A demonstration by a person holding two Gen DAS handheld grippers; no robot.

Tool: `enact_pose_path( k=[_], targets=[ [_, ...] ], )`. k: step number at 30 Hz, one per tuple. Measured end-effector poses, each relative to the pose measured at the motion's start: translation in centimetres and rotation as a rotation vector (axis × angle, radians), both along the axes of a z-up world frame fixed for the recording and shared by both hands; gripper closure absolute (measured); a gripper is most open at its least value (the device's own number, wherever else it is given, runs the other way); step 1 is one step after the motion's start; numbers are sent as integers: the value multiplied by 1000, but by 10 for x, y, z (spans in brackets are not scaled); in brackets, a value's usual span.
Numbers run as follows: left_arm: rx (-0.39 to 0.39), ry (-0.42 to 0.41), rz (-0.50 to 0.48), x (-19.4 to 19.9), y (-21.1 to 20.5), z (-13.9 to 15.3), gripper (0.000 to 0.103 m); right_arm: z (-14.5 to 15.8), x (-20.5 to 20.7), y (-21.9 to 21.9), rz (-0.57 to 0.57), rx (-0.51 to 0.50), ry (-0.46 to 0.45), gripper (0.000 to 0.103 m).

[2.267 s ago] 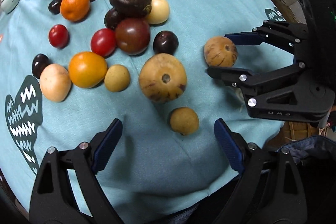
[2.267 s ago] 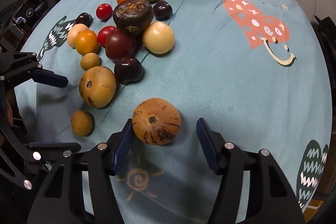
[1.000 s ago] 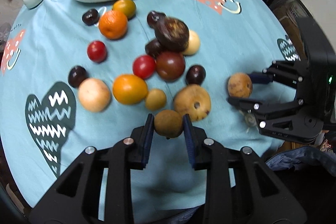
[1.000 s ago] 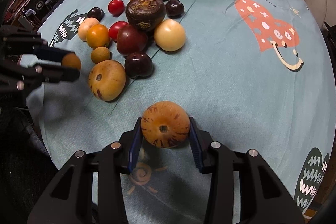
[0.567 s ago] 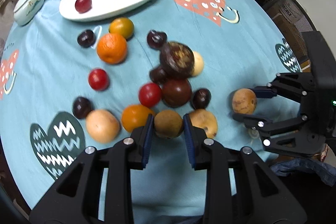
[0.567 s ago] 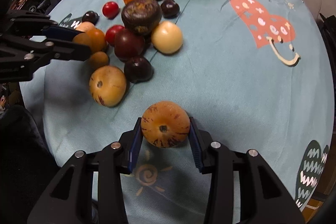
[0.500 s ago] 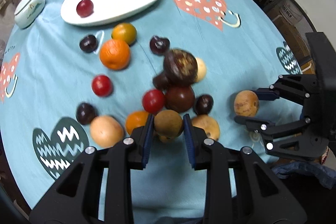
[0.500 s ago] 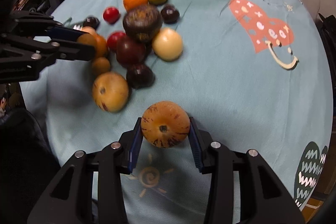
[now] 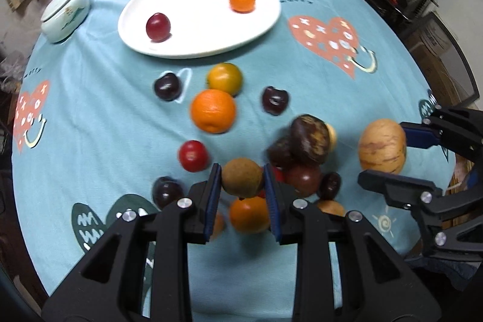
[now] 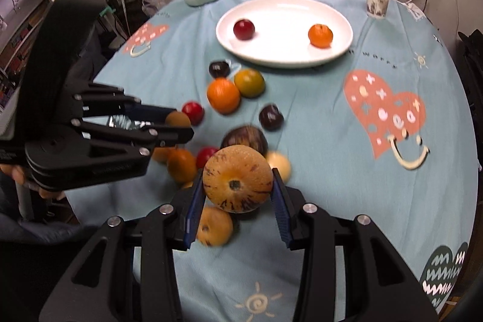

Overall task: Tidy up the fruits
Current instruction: 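Carry the pepino and kiwi in both tools over the white plate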

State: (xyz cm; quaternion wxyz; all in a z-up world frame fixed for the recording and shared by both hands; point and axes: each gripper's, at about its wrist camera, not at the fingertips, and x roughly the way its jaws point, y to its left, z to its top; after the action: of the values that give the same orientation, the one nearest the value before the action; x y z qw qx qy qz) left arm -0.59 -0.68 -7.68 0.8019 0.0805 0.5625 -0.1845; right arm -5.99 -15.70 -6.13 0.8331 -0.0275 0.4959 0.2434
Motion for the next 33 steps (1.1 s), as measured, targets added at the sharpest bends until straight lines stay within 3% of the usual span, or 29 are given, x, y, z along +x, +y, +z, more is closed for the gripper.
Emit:
enact_pose_path(
  k=[12, 23, 33],
  targets=[
    [28, -31, 32, 35, -4, 13, 74, 6, 31, 2, 6, 9, -28, 61],
    [63, -81, 104, 99, -7, 30, 74, 29, 101, -12, -92, 34, -106, 61],
    [126, -109, 142, 154, -15, 26, 74, 31, 159, 0, -120, 6, -139, 61]
  ],
)
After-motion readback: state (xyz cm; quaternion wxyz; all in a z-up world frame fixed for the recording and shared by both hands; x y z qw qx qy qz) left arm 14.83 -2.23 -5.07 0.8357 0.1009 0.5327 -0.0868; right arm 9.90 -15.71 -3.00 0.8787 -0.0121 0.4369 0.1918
